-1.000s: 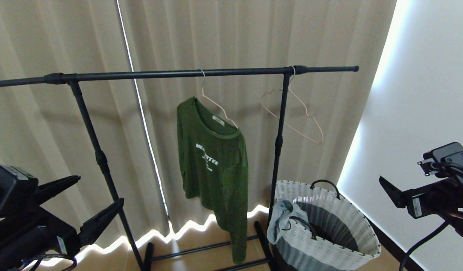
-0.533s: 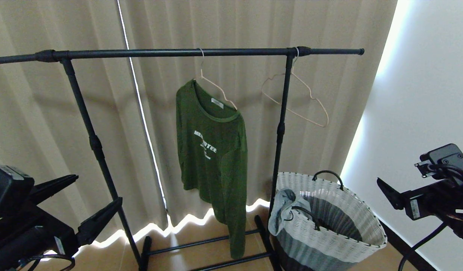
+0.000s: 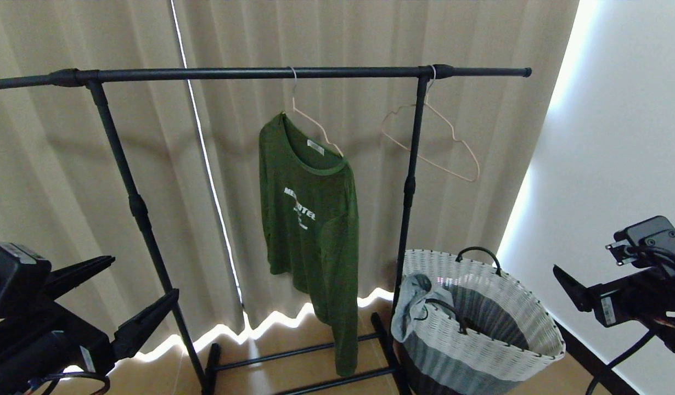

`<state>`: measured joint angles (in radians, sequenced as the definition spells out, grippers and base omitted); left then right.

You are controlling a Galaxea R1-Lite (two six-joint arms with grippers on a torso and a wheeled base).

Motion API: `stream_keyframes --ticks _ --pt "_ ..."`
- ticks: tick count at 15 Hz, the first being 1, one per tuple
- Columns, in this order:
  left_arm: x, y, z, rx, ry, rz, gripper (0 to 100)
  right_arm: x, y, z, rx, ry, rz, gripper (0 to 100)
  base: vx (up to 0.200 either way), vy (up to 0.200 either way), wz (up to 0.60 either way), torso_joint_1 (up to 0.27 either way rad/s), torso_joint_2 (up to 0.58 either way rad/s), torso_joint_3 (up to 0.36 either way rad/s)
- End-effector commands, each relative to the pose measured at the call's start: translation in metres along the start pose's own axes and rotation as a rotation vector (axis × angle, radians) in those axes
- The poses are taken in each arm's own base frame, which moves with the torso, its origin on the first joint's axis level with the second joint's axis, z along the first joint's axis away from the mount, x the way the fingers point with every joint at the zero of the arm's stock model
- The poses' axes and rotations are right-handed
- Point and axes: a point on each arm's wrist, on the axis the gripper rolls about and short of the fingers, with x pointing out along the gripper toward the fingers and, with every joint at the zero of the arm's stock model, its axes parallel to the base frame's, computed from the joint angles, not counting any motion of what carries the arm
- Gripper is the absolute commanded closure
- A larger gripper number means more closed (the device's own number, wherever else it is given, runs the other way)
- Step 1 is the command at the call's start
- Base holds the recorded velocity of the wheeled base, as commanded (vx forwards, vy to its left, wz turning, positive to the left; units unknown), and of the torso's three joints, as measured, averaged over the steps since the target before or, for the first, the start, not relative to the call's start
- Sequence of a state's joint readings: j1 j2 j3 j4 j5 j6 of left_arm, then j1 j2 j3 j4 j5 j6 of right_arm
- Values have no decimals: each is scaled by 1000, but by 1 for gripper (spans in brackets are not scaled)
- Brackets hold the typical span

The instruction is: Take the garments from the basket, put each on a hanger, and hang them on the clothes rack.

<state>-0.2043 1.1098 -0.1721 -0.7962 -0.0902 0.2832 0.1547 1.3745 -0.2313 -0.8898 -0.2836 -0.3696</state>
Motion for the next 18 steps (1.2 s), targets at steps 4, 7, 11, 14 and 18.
stream_keyframes --ticks 4,7,11,14,18 --pt "-1 0 -1 0 4 -1 0 -1 0 -1 -3 -10 -4 0 0 0 0 -167 374 207" --pt "-1 0 -1 0 4 -1 0 -1 0 -1 -5 -9 -5 0 0 0 0 -193 455 256" --pt "-1 -1 -1 0 4 -3 0 -1 0 -1 -25 -9 -5 0 0 0 0 -183 449 265" --pt "-1 -1 -1 2 2 -2 0 -3 2 -7 -29 7 -2 0 0 0 0 -87 238 124" --pt "-1 -1 -2 2 2 -2 0 -6 2 -10 -22 -16 -11 0 0 0 0 -5 16 13"
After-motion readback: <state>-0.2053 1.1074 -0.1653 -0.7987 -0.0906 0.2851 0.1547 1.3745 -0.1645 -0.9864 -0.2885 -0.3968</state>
